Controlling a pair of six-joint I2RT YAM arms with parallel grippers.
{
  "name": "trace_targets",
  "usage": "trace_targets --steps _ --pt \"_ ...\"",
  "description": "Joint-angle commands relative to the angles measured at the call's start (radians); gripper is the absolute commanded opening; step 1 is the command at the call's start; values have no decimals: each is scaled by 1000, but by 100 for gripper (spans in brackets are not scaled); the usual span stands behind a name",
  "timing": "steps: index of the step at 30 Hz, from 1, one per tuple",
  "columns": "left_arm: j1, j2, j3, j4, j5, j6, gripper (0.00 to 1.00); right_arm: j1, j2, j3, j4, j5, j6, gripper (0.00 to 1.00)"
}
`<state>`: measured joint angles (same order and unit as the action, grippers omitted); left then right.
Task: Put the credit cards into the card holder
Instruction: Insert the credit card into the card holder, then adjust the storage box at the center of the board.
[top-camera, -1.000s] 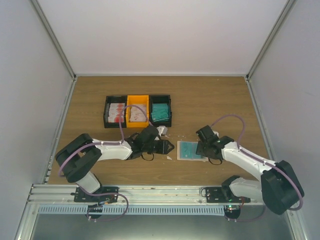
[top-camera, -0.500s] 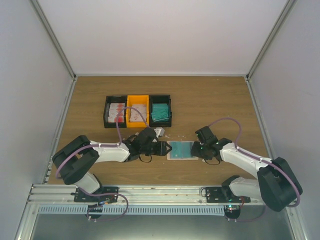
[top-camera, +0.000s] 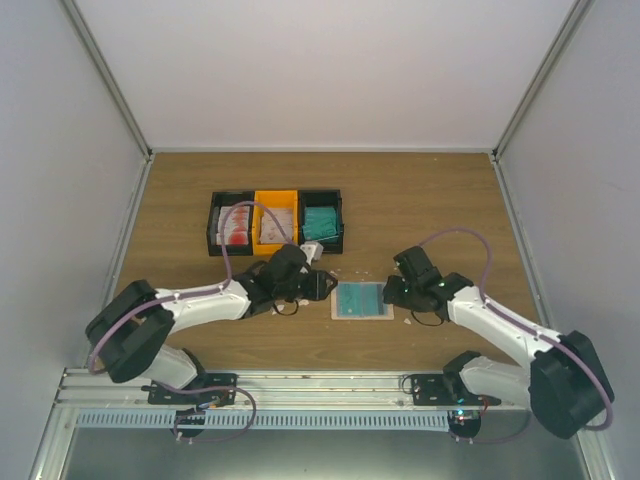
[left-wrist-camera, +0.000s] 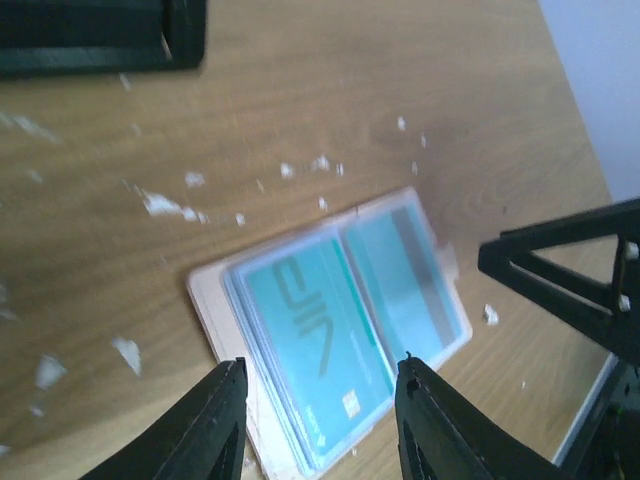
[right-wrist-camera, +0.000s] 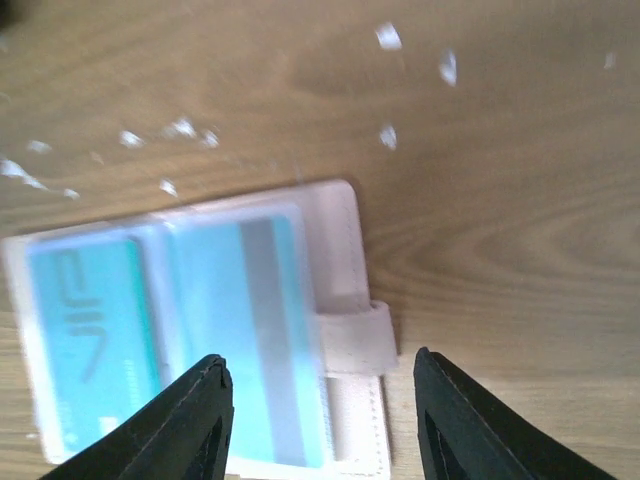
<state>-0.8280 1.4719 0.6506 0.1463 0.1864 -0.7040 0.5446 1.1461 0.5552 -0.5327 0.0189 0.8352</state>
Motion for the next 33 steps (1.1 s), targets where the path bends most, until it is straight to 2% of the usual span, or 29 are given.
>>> trace_targets --steps 1,4,7,9,11,16,22,29,33 --pt "29 -107 94 -132 -171 154 45 6 -68 67 -30 80 -30 53" --pt "72 -164 140 -249 -278 204 50 6 -83 86 14 83 -59 55" --pt "158 -210 176 -331 -334 209 77 6 -63 122 38 84 -100 56" --pt "235 -228 202 -381 -368 214 86 6 -39 151 55 83 -123 56" --pt "300 -233 241 -454 -410 187 90 6 -7 171 75 74 -143 56" --pt "487 -194 278 -554 -417 128 90 8 67 194 142 20 -168 56" --pt "679 -75 292 -540 -373 173 91 6 101 189 185 -15 -181 56" --pt "772 88 353 -547 -352 221 88 9 112 175 201 -42 -180 56" --pt "787 144 363 -526 -323 222 73 8 113 166 211 -46 -179 56"
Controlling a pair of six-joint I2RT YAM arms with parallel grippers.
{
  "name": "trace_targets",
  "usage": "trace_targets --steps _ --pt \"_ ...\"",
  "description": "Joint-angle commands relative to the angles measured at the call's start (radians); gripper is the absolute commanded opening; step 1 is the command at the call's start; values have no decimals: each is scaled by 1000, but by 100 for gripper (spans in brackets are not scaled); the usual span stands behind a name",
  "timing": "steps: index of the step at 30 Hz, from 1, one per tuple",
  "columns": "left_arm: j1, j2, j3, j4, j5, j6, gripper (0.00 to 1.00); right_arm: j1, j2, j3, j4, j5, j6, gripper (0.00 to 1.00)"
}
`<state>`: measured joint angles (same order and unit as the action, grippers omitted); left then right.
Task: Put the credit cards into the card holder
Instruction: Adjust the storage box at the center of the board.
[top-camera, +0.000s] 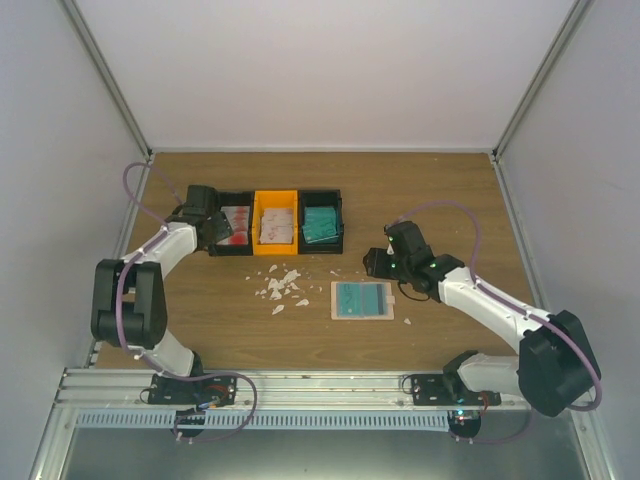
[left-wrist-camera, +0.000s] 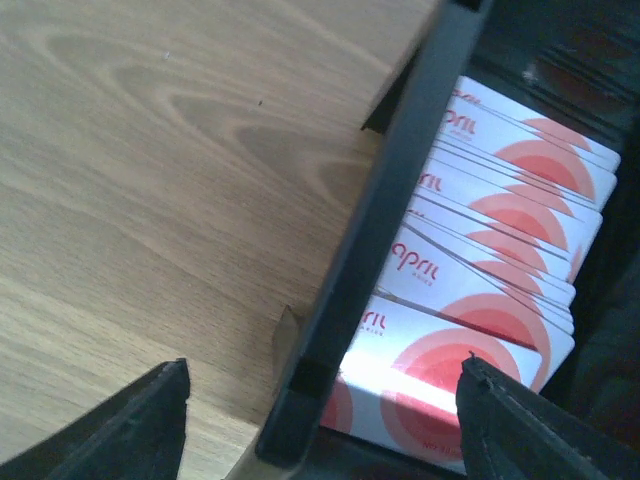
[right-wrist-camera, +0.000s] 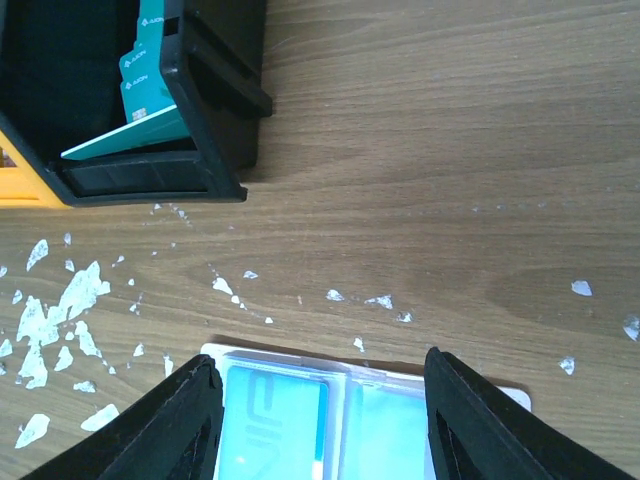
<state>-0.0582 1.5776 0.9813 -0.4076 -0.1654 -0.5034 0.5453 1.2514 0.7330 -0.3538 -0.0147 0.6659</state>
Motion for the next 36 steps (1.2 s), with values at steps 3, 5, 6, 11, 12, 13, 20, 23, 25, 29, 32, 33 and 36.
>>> trace_targets --steps 3,5,6,11,12,13,20,23,25,29,32,33,36 --pt "17 55 31 48 61 40 62 7 8 -14 32 -16 -9 56" --pt "17 62 34 49 94 50 53 8 5 -16 32 -16 -8 56" --pt "17 59 32 48 110 51 49 7 3 -19 32 -16 -8 56" --pt "15 4 -13 60 177 40 37 7 -8 -34 33 -19 -2 56" --pt "15 -5 -22 58 198 39 36 8 -11 -38 35 -20 0 56" --pt "15 -13 -31 55 211 37 35 7 -14 -42 36 -22 1 56" --pt "11 -80 -92 51 316 43 21 8 -37 -63 37 -19 9 55" --pt "6 -100 -119 46 316 40 16 10 -44 -66 38 -18 11 55" --pt "0 -113 -140 49 316 36 13 10 -46 -66 38 -18 10 55" --pt "-21 -125 -168 32 285 28 9 10 -47 -70 36 -11 14 55" --pt "-36 -149 -192 24 276 13 7 10 -50 -74 36 -10 18 55" --pt "-41 -159 -205 19 270 4 7 10 -50 -75 38 -10 19 55" --pt "-63 -195 -228 -9 266 -37 7 11 -49 -76 39 -10 23 55"
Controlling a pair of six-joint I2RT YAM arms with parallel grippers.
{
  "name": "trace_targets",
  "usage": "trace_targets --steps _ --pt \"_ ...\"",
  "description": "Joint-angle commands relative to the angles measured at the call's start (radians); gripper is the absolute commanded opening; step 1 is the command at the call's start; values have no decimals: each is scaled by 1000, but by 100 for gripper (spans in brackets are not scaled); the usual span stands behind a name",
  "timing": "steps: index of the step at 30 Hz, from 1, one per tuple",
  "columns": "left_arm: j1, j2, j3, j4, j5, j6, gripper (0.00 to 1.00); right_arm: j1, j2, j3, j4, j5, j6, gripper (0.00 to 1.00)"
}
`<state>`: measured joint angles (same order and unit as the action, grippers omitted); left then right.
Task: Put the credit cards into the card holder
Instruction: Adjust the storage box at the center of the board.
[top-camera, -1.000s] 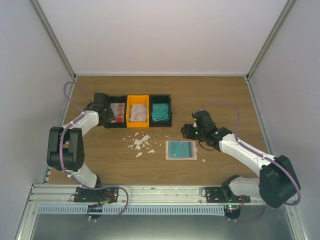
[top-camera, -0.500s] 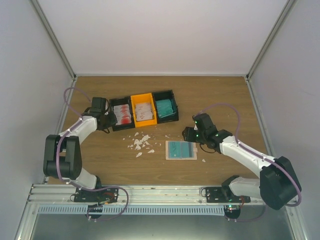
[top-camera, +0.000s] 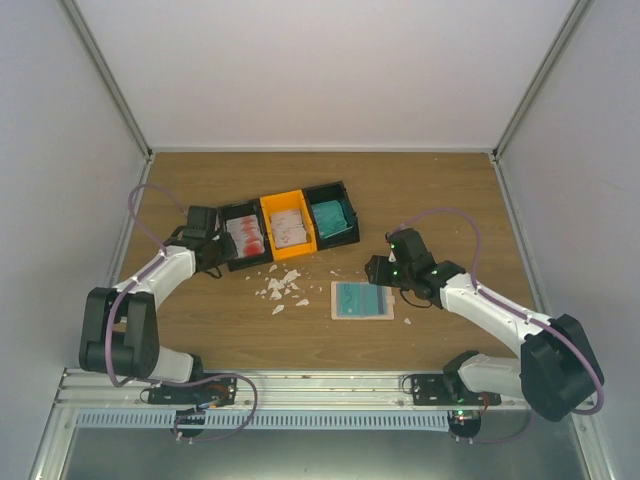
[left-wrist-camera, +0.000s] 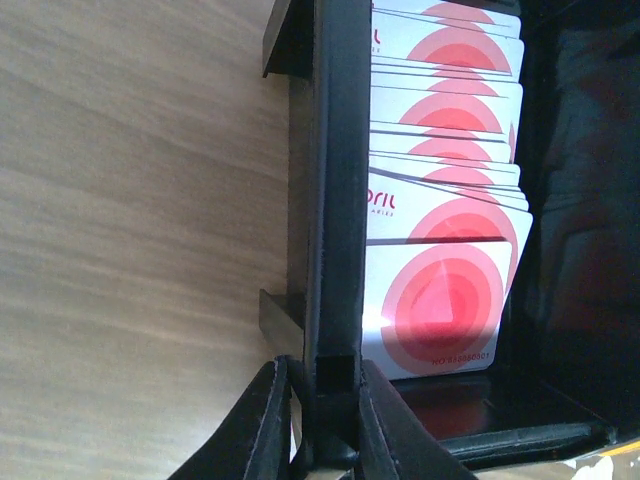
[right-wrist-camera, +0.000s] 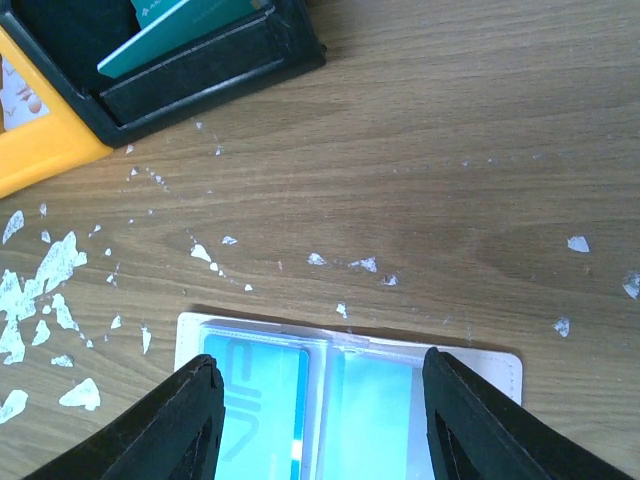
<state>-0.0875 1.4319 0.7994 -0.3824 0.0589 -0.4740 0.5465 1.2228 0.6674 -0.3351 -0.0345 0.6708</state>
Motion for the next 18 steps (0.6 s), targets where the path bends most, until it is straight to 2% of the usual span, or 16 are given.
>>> trace_targets --steps 1,2,6,11,14,18 --pt "-44 -66 -55 -42 43 -81 8 10 -19 -12 21 10 18 55" --pt "-55 -81 -62 -50 41 -106 10 11 -18 -11 22 9 18 55" --pt "-95 -125 -53 -86 26 -131 29 10 -14 -5 27 3 17 55" --pt "-158 -169 73 -170 -113 -87 44 11 -5 -2 57 -33 6 55" --pt "-234 -170 175 -164 -101 29 51 16 24 2 96 -70 1 55" --pt "-341 -59 331 -150 50 257 58 34 86 22 154 -105 0 55"
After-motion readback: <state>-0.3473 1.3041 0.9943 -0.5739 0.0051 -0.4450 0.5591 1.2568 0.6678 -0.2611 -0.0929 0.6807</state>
